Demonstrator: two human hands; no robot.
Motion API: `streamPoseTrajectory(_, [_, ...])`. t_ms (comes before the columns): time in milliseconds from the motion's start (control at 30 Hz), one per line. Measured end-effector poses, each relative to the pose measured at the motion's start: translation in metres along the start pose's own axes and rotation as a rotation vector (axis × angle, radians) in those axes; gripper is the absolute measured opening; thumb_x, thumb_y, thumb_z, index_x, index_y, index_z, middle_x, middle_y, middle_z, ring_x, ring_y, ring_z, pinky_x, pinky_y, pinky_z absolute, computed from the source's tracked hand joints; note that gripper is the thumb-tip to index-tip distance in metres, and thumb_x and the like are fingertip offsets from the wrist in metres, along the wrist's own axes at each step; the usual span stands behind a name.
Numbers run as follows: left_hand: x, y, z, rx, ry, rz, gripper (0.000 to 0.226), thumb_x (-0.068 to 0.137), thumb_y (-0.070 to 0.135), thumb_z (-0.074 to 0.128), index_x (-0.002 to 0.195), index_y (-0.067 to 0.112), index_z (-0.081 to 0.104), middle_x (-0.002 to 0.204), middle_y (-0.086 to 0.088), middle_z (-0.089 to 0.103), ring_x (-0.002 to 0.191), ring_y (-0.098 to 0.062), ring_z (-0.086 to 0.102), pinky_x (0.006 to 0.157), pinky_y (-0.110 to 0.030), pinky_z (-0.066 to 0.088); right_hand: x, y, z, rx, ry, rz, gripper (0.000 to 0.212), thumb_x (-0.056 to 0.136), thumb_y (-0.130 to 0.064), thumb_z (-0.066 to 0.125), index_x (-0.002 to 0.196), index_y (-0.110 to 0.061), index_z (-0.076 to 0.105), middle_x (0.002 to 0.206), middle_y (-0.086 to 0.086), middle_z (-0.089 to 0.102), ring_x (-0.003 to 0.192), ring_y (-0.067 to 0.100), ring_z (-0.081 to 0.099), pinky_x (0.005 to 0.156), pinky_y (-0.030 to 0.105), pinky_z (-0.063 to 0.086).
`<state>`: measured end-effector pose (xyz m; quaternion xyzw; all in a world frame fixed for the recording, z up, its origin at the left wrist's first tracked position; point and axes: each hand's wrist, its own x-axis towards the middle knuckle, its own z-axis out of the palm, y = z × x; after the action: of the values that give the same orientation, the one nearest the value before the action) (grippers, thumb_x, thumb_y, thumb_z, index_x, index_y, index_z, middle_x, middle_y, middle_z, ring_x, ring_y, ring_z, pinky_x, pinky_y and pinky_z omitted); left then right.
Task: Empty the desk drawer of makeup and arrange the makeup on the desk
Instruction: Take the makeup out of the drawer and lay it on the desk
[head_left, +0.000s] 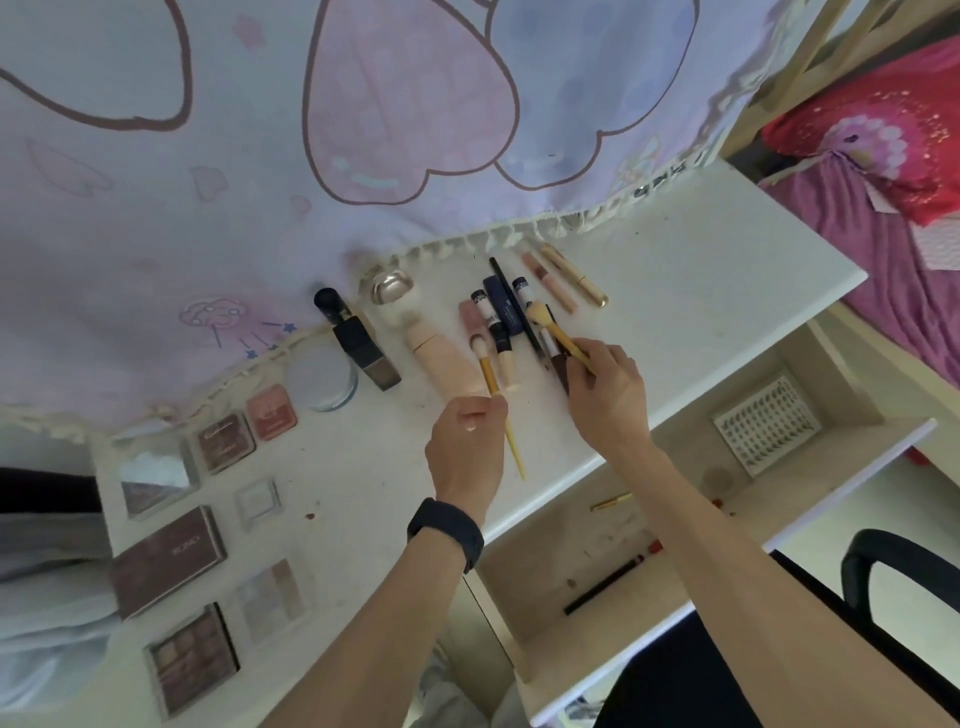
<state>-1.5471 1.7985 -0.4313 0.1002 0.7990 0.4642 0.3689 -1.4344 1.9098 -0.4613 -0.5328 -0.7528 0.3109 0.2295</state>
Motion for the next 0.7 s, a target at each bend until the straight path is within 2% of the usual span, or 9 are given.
streamPoseTrajectory(100, [-0.013,-0.014,-0.014,-0.049,0.008,-0.054,0.011,0.088,0.039,0.067,0.089,0.027,0.068,0.089,0.008,0.072,0.074,-0.012,0.071,0.072,-0.033,0.056,-0.014,-0.010,-0.009,0.055,0.064,0.031,0.031,0.104,-0.014,0.052,0.132,-0.009,0.064,0.120,0.013,0.061,0.104,0.028,0.059,0.086,0.030,0.045])
streamPoseTrajectory(200, [-0.028,-0.028,-0.036,-0.063,0.049,-0.084,0.012,0.089,0.036,0.069,0.088,0.025,0.069,0.085,0.005,0.073,0.061,-0.009,0.070,0.068,-0.033,0.057,-0.049,-0.027,-0.013,0.126,0.094,0.058,0.032,0.104,-0.016,0.053,0.134,-0.012,0.064,0.119,0.005,0.055,0.088,0.005,0.057,0.079,0.010,0.044])
streamPoseTrajectory(267, [-0.036,-0.039,-0.054,-0.051,0.088,-0.124,0.012,0.089,0.035,0.070,0.088,0.022,0.068,0.084,0.003,0.073,0.060,-0.011,0.069,0.072,-0.037,0.060,-0.080,-0.036,-0.008,0.167,-0.009,0.081,0.034,0.103,-0.014,0.053,0.135,-0.015,0.064,0.116,0.000,0.052,0.085,0.001,0.055,0.072,0.004,0.042])
streamPoseTrajectory(333, [-0.041,-0.051,-0.073,-0.008,0.128,-0.150,0.012,0.090,0.035,0.069,0.088,0.022,0.067,0.082,0.005,0.073,0.062,-0.012,0.071,0.075,-0.039,0.061,-0.112,-0.046,0.002,0.191,-0.160,0.091,0.034,0.102,-0.015,0.054,0.134,-0.019,0.065,0.112,-0.005,0.055,0.088,0.004,0.058,0.073,0.006,0.043])
streamPoseTrajectory(433, [-0.042,-0.064,-0.099,0.069,0.160,-0.168,0.012,0.091,0.037,0.067,0.085,0.026,0.065,0.079,0.009,0.072,0.060,-0.011,0.071,0.075,-0.038,0.061,-0.144,-0.062,0.022,0.157,-0.321,0.074,0.028,0.100,-0.021,0.059,0.125,-0.026,0.069,0.107,-0.013,0.060,0.095,0.008,0.060,0.080,0.018,0.048])
streamPoseTrajectory(467, [-0.041,-0.067,-0.106,0.104,0.165,-0.171,0.013,0.091,0.038,0.065,0.085,0.027,0.065,0.077,0.009,0.072,0.059,-0.011,0.071,0.076,-0.037,0.061,-0.147,-0.066,0.030,0.140,-0.349,0.074,0.026,0.099,-0.023,0.059,0.123,-0.028,0.070,0.106,-0.013,0.061,0.096,0.009,0.060,0.082,0.021,0.049])
streamPoseTrajectory(567, [-0.034,-0.071,-0.123,0.168,0.173,-0.185,0.015,0.092,0.038,0.064,0.087,0.024,0.067,0.071,0.006,0.073,0.063,-0.016,0.072,0.078,-0.039,0.060,-0.143,-0.078,0.051,0.098,-0.389,0.091,0.026,0.098,-0.028,0.060,0.121,-0.029,0.071,0.105,-0.013,0.064,0.086,0.005,0.060,0.077,0.016,0.044])
streamPoseTrajectory(700, [-0.027,-0.072,-0.137,0.211,0.204,-0.207,0.018,0.092,0.038,0.065,0.088,0.021,0.069,0.064,0.003,0.072,0.060,-0.018,0.071,0.072,-0.039,0.061,-0.134,-0.094,0.074,0.079,-0.447,0.068,0.029,0.097,-0.033,0.061,0.124,-0.029,0.069,0.107,-0.013,0.067,0.076,0.000,0.059,0.084,0.025,0.048])
